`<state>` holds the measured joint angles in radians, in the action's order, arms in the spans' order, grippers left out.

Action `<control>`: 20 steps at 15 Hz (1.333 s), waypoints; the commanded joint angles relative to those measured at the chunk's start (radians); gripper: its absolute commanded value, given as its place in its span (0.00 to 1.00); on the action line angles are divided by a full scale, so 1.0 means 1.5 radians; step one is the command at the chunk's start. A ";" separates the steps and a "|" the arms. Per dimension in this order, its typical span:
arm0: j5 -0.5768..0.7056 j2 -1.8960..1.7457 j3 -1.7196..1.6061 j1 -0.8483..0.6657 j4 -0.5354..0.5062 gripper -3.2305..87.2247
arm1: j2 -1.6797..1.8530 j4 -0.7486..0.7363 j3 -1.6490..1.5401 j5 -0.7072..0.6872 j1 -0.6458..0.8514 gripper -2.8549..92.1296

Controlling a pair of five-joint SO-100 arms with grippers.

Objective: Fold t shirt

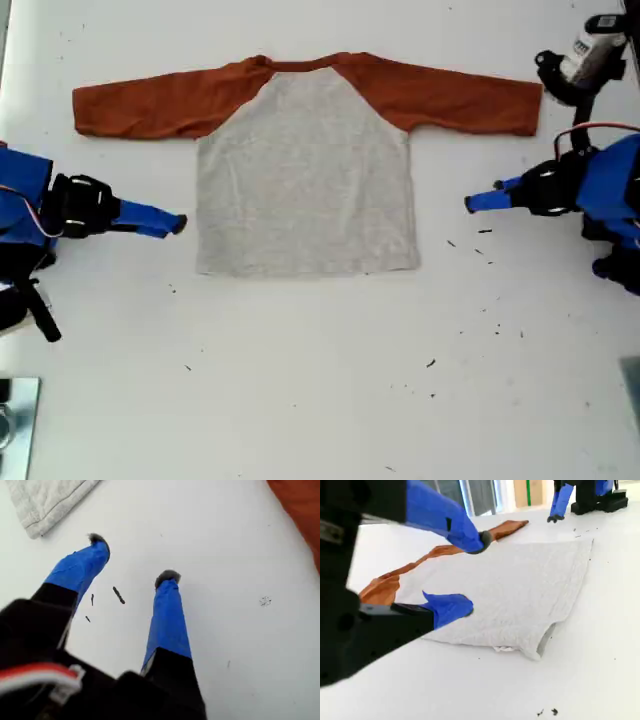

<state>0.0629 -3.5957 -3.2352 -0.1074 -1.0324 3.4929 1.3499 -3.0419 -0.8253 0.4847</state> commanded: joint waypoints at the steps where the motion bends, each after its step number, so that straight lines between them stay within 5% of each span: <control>1: 0.002 -0.005 -0.005 0.003 -0.001 0.21 | 0.009 0.002 -0.038 -0.011 0.003 0.26; 9: 0.002 -0.005 -0.005 0.003 -0.001 0.21 | 0.009 0.002 -0.038 -0.011 0.003 0.26; 10: 0.002 -0.005 -0.005 0.003 -0.001 0.21 | 0.009 0.002 -0.038 0.054 -0.004 0.26; 12: 0.002 -0.005 -0.005 0.003 -0.001 0.21 | 0.009 0.002 -0.038 0.367 -0.026 0.26; 14: 0.002 -0.005 -0.005 0.003 -0.001 0.21 | 0.009 -0.005 -0.038 0.331 -0.025 0.26; 15: 0.002 -0.005 -0.005 0.003 -0.001 0.21 | 0.010 0.002 -0.036 0.480 -0.048 0.20; 16: 0.002 -0.005 -0.005 0.003 -0.001 0.21 | 0.010 -0.062 -0.028 0.343 -0.092 0.07; 20: 0.002 -0.005 -0.005 0.000 -0.001 0.22 | -0.087 0.057 0.202 0.297 0.033 0.07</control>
<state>0.0629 -3.5957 -3.2352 -0.1074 -1.0324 3.4576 1.3622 -2.9314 -0.3099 0.4449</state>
